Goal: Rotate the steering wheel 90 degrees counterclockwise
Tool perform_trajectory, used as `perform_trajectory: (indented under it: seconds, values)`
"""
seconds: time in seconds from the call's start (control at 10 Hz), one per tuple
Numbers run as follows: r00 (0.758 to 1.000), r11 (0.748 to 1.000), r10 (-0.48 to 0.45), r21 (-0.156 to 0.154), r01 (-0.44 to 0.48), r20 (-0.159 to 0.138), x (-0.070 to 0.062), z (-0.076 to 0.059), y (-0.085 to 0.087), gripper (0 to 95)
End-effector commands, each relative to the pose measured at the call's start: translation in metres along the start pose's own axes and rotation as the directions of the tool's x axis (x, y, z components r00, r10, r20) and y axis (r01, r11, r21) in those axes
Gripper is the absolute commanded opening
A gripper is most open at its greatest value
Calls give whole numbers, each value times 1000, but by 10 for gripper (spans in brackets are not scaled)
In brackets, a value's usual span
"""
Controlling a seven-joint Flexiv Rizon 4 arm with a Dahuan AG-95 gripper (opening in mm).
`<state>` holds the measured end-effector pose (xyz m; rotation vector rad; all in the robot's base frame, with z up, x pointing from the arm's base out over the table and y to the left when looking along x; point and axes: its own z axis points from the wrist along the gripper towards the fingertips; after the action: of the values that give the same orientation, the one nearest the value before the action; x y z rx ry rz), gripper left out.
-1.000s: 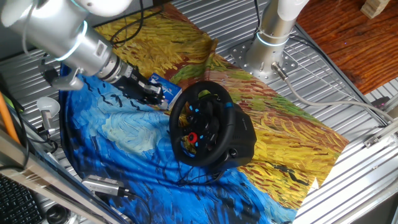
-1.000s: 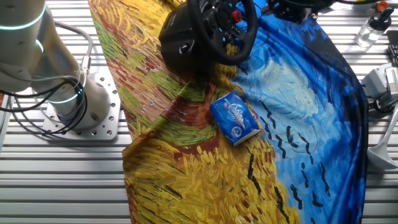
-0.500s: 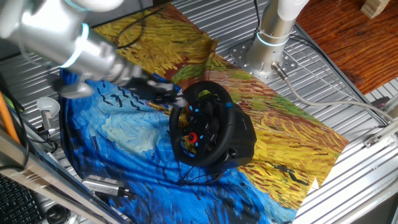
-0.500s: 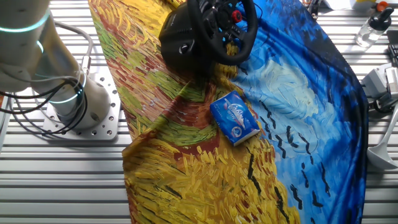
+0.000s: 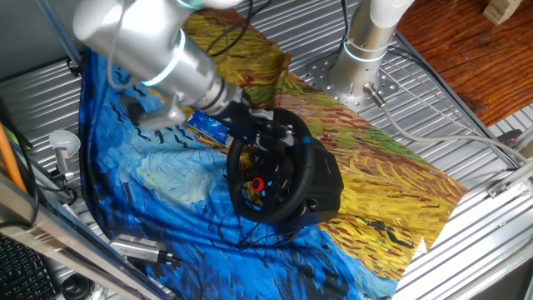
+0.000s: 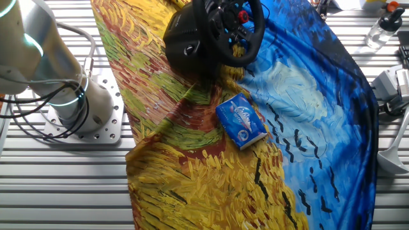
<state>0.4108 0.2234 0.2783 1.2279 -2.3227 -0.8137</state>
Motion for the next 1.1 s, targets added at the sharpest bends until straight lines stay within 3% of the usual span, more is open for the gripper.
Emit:
perform_trajectory:
  seconds: [0.1, 0.3, 0.6, 0.7, 0.8, 0.9, 1.1]
  values:
    - [999, 999, -41, -34, 40, -26, 0, 9, -3, 570]
    - [999, 998, -43, -36, 43, -25, 4, 16, -4, 570]
    - [1000, 999, -19, -27, 18, -22, 4, 14, -4, 570]
    - [1000, 1000, 4, -24, -4, -15, 4, 14, -4, 380]
    - [1000, 1000, 2, -21, -3, -16, 4, 14, -4, 380]
    - [1000, 1000, -10, -20, 10, -16, 4, 14, -4, 570]
    - [1000, 1000, -19, 0, 19, -4, 4, 14, -4, 570]
